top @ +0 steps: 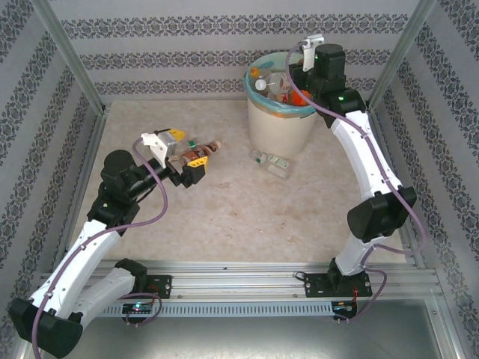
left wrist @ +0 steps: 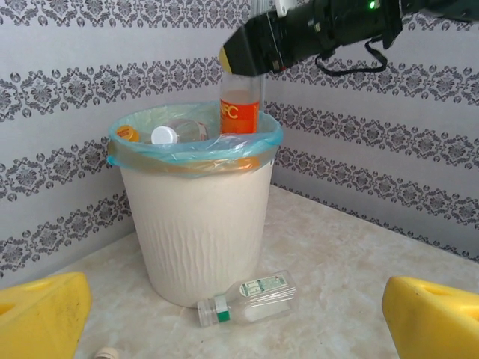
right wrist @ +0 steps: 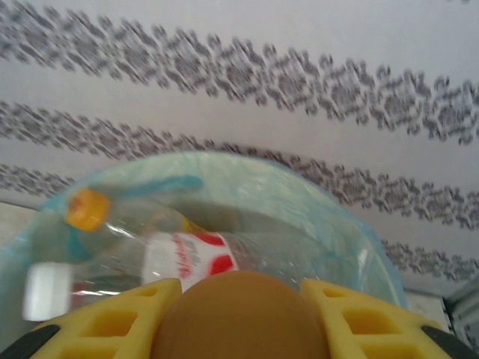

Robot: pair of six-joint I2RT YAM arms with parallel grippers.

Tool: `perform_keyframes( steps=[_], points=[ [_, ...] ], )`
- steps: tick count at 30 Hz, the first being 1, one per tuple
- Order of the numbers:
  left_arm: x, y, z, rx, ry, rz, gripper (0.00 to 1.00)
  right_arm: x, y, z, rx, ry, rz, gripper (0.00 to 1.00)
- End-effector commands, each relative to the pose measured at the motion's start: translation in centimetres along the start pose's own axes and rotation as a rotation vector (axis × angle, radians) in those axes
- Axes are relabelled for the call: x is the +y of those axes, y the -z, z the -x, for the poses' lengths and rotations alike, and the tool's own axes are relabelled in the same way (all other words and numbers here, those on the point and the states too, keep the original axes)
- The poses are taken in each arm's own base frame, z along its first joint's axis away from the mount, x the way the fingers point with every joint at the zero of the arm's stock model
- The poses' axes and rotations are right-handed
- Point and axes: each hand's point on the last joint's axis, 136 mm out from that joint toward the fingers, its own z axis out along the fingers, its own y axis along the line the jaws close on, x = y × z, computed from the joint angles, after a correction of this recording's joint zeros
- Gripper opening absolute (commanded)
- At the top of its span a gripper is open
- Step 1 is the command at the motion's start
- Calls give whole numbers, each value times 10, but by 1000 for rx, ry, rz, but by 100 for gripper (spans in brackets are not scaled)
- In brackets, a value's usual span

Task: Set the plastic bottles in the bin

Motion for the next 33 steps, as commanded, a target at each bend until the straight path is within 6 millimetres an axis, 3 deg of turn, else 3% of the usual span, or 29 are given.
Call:
perform_keyframes(
  steps=[1,9,17,24,29,33],
  points=[
    [-1,0,-5,16,-17,2,100,-13,-18,-21,38,-42,15,1],
    [0,-1,-10,31,-6,6,100,-11,-58,-90,201,-138,111,2],
    [0,1,-14,40,4,13,100,-13,-73,-130,302,-88,85,3],
    [1,-1,-18,45,13,12,100,-18,-83,-178,436,-37,53,0],
    [2,-1,-21,53,10,15,100,-20,-84,-190,476,-17,52,0],
    [3,-2,-24,58,18,18,100,-43,-87,-189,511,-111,-8,1]
  ],
)
